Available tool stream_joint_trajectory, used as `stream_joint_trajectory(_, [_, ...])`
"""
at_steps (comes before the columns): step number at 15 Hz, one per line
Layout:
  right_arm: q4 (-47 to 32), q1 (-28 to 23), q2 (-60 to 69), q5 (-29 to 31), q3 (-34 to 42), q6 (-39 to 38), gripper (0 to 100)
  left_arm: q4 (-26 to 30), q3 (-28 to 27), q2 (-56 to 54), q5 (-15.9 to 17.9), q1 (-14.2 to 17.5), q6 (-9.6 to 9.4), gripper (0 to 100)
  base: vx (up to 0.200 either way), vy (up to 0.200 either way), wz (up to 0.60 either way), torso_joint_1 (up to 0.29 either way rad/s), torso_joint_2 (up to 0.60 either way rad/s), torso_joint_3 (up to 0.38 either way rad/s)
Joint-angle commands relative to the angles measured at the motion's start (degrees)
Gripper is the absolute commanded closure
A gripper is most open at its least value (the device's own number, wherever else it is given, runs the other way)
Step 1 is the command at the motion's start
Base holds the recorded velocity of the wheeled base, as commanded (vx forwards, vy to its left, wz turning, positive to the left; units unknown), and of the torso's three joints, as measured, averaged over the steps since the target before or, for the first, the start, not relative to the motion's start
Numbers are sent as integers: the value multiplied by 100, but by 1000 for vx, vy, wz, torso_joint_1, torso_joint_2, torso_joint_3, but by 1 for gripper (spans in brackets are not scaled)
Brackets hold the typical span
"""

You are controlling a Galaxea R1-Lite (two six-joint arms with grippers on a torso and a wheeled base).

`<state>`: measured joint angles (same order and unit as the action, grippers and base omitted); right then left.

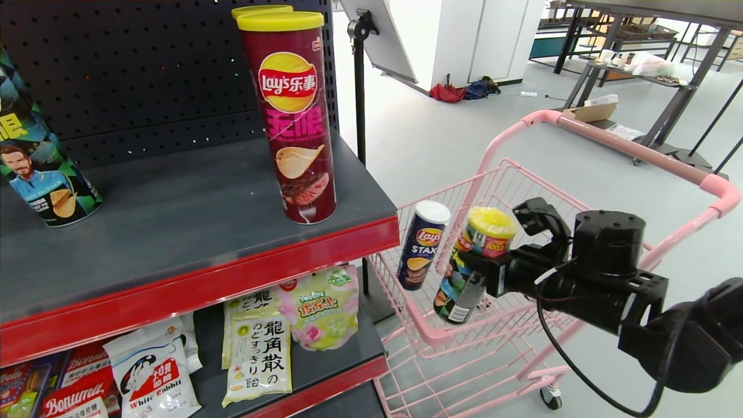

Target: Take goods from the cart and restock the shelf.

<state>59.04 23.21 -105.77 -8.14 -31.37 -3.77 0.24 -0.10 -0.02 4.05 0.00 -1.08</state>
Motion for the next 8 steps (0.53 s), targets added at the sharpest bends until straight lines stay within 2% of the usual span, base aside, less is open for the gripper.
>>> stream_joint_trajectory(1, [-253, -1, 1032, 15, 52, 157, 100, 2, 1, 2, 0, 0, 3, 0, 0, 0, 0, 0, 0, 0])
stream_joint_trajectory(2, [-358, -10, 1181, 15, 25, 192, 100, 2, 1, 2, 0, 0, 3, 0, 0, 0, 0, 0, 0, 0])
stream_joint_trajectory(3, [-938, -54, 1849, 50, -186, 342, 100, 2, 1, 2, 0, 0, 3, 0, 0, 0, 0, 0, 0, 0])
stream_joint_trajectory(5, [-2300, -238, 2860, 480, -757, 605, 100, 2, 1, 2, 0, 0, 12, 0, 0, 0, 0, 0, 0, 0])
stream_joint_trajectory(7, [-3777, -493, 3958, 1482, -1100, 737, 100, 2, 1, 2, 0, 0, 12, 0, 0, 0, 0, 0, 0, 0])
stream_joint_trajectory(8, [-4357, -537, 4503, 1851, -1003, 904, 100, 2, 1, 2, -9, 0, 12, 0, 0, 0, 0, 0, 0, 0])
